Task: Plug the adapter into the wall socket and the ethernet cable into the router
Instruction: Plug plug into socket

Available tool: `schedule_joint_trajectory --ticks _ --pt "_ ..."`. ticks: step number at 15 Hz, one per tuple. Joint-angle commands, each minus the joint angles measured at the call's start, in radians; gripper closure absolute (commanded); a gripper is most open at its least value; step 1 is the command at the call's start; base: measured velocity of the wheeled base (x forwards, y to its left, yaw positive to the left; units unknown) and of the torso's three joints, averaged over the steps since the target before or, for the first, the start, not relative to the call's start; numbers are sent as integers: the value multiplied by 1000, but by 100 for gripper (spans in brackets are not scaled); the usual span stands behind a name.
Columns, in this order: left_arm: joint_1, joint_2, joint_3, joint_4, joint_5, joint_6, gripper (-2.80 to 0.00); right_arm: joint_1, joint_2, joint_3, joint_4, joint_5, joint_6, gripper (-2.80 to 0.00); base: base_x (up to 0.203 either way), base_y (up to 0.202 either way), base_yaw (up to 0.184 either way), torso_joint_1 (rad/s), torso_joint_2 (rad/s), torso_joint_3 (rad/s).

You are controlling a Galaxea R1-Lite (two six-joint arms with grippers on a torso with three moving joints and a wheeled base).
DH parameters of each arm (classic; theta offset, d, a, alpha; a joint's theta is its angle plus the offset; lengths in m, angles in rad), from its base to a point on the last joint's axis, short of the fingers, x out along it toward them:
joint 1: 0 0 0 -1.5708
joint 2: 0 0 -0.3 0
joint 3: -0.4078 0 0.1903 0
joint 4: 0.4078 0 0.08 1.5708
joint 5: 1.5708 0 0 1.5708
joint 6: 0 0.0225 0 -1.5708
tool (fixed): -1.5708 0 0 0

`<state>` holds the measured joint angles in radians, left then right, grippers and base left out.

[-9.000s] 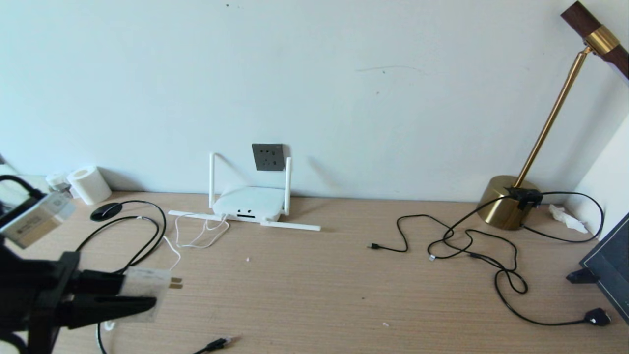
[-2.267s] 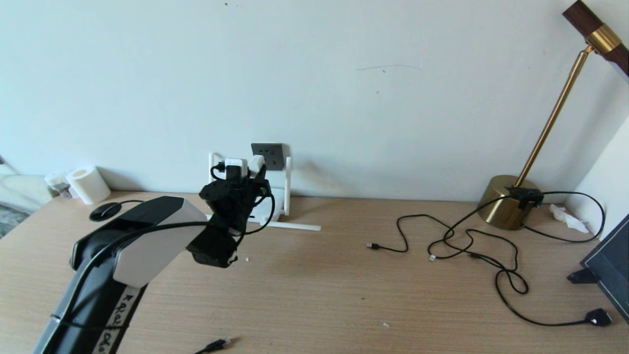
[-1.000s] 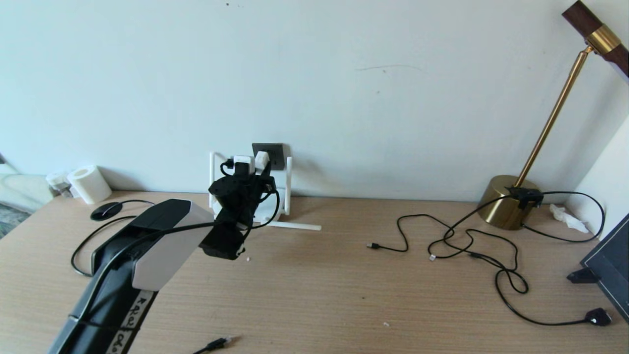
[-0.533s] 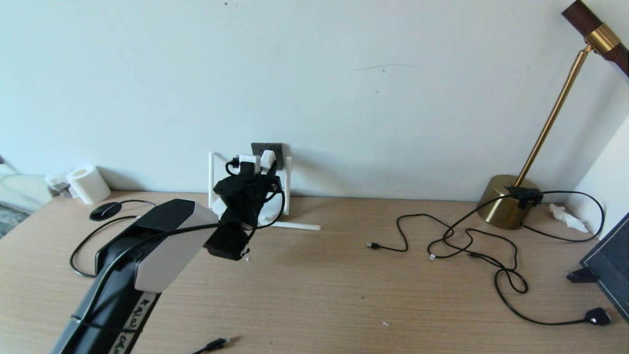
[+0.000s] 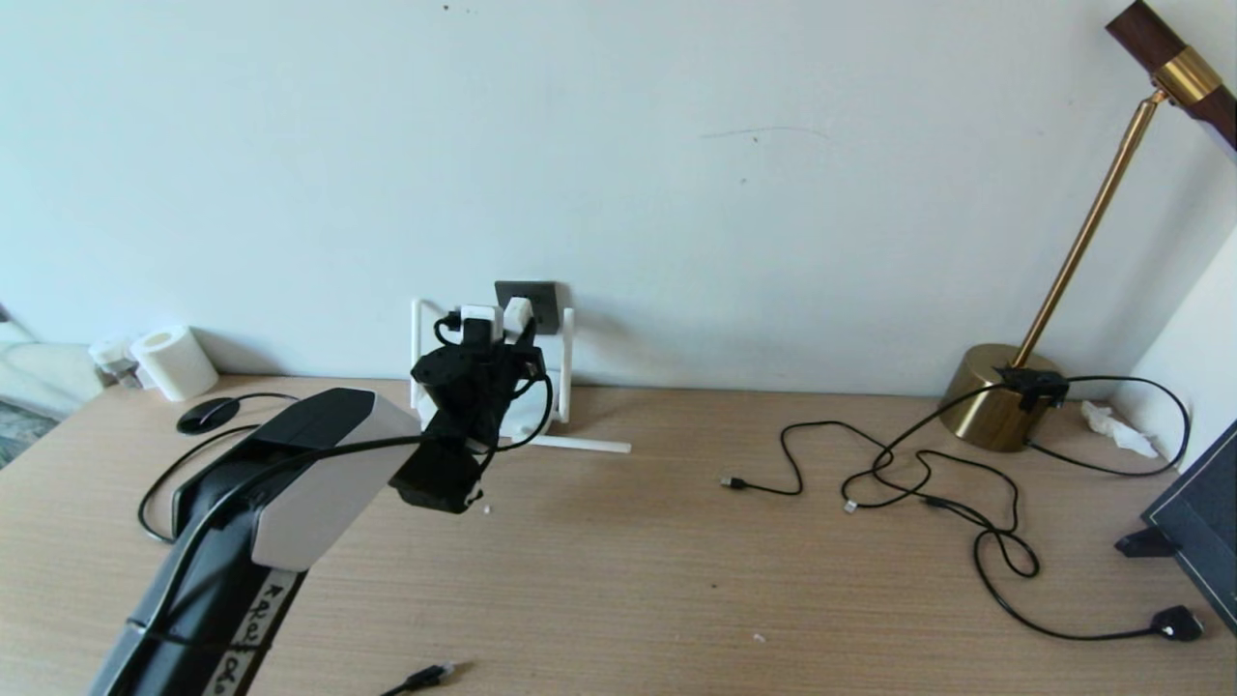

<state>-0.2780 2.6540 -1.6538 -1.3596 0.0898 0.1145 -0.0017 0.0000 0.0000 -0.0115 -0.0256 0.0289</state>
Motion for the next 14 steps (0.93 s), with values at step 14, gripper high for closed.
schedule_joint_trajectory --ticks 14 --pt "31 -7 12 -3 -1 1 0 0 0 0 -1 0 0 0 0 0 0 0 0 0"
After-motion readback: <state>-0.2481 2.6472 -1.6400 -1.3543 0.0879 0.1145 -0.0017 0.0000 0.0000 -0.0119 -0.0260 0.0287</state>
